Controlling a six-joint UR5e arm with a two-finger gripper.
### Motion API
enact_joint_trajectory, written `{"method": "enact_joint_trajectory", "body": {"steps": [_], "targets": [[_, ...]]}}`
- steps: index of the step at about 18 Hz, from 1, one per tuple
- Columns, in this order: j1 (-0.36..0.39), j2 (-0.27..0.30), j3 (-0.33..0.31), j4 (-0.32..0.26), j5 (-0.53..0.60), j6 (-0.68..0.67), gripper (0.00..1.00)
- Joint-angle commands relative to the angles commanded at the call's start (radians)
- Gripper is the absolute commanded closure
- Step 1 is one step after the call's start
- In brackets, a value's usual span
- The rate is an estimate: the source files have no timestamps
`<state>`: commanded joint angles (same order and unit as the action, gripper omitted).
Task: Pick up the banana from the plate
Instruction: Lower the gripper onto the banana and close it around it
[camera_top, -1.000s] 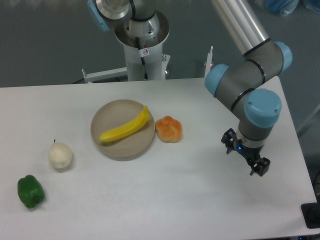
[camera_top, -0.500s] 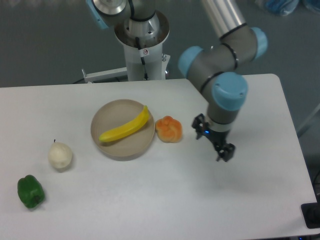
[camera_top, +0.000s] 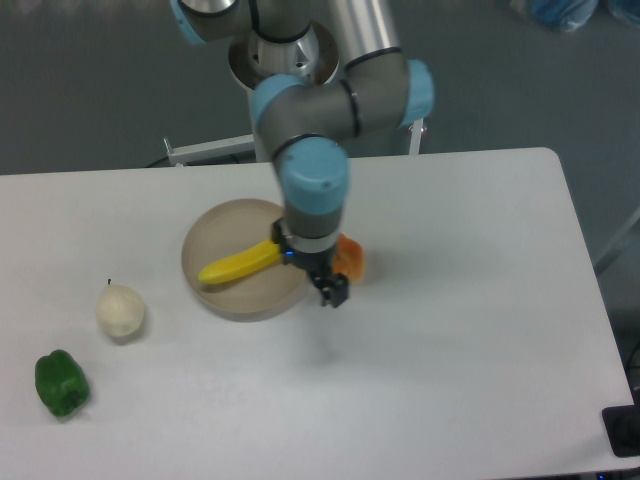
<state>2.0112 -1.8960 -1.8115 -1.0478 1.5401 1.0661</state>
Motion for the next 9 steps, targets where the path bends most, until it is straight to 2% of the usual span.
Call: {"method": "enact_joint_trajectory", "body": {"steps": [2, 4, 9], "targets": [[-0.017, 0.008, -0.054, 0.002, 0.000, 0.002, 0.00], [-0.035, 0.014, -0.080, 0.015, 0.000, 0.003, 0.00], [-0.086, -0.024, -0.103, 0.117, -0.002, -0.023, 0.00]]}}
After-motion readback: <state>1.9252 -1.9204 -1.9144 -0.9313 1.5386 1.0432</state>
